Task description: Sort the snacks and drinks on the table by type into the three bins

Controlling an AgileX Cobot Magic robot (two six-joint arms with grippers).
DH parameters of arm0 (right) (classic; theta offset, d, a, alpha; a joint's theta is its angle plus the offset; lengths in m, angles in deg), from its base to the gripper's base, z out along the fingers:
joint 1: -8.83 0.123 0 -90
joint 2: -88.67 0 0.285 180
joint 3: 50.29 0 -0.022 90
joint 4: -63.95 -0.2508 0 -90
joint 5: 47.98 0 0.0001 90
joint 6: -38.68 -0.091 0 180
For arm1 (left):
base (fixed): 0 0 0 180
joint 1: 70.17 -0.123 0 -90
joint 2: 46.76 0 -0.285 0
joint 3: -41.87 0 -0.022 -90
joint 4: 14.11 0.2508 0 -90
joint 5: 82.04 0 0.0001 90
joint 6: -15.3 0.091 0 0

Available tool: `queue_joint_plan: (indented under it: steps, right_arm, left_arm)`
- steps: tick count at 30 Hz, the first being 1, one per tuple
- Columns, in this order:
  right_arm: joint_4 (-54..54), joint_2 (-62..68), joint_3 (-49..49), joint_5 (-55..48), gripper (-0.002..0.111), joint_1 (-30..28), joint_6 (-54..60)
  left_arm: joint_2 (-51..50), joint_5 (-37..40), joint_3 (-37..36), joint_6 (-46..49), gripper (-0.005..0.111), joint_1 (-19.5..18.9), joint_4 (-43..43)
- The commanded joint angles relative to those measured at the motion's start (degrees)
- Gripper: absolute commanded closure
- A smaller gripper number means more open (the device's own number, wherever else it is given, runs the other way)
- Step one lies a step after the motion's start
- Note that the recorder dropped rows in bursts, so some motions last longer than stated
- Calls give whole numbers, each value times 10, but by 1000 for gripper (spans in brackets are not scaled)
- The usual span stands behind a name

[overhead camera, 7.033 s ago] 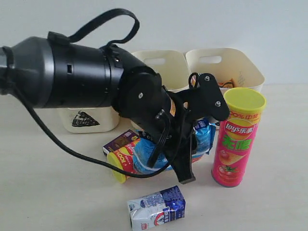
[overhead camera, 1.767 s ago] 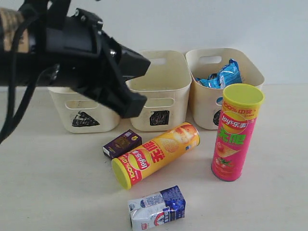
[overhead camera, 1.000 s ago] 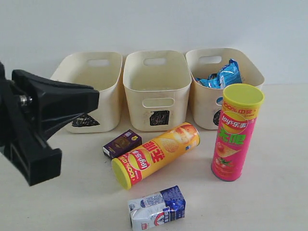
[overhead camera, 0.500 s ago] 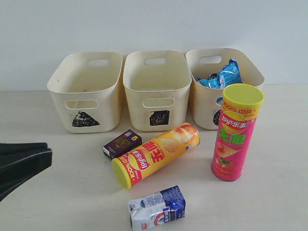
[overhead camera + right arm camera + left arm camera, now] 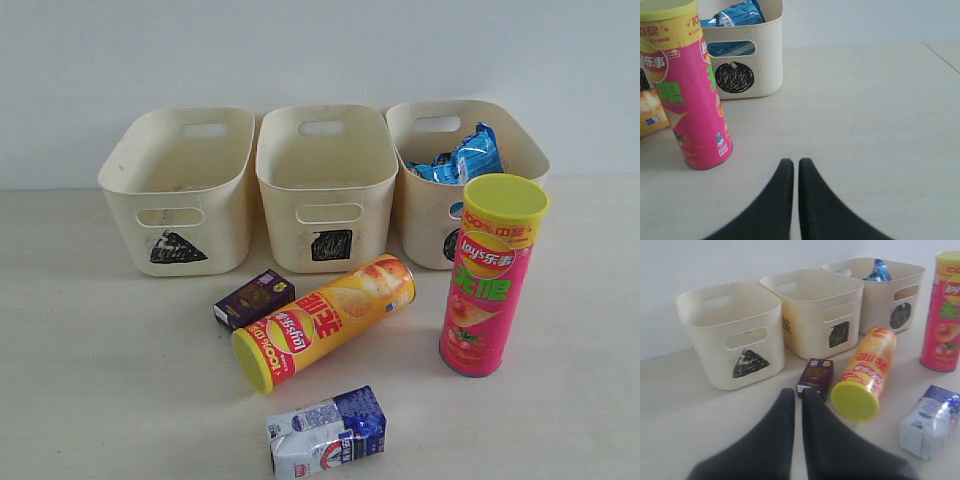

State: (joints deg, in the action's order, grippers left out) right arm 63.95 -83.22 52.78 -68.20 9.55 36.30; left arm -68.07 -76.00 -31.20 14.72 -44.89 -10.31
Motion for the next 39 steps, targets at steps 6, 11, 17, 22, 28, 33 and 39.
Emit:
queue_joint_plan:
  steps: [6, 11, 17, 22, 28, 33, 39]
  right_arm:
    - [0, -3, -3, 6, 107, -1, -1]
    - [0, -3, -3, 6, 107, -1, -1]
    - [0, -3, -3, 6, 107, -1, -1]
    - [0, -3, -3, 6, 107, -1, -1]
    - [0, -3, -3, 6, 107, -1, -1]
    - [0, -3, -3, 7, 107, -1, -1]
    - [0, -3, -3, 7, 107, -1, -1]
  left_arm:
    - [69, -7, -42, 2, 102, -94, -16]
    - [96, 0, -42, 2, 102, -133, -19]
    - [125, 6, -42, 2, 102, -167, -19]
    - [135, 45, -42, 2, 102, -194, -19]
    - [135, 78, -42, 6, 102, -224, -19]
    - [135, 97, -42, 11, 102, -241, -20]
    - [135, 106, -42, 11, 102, -241, -25]
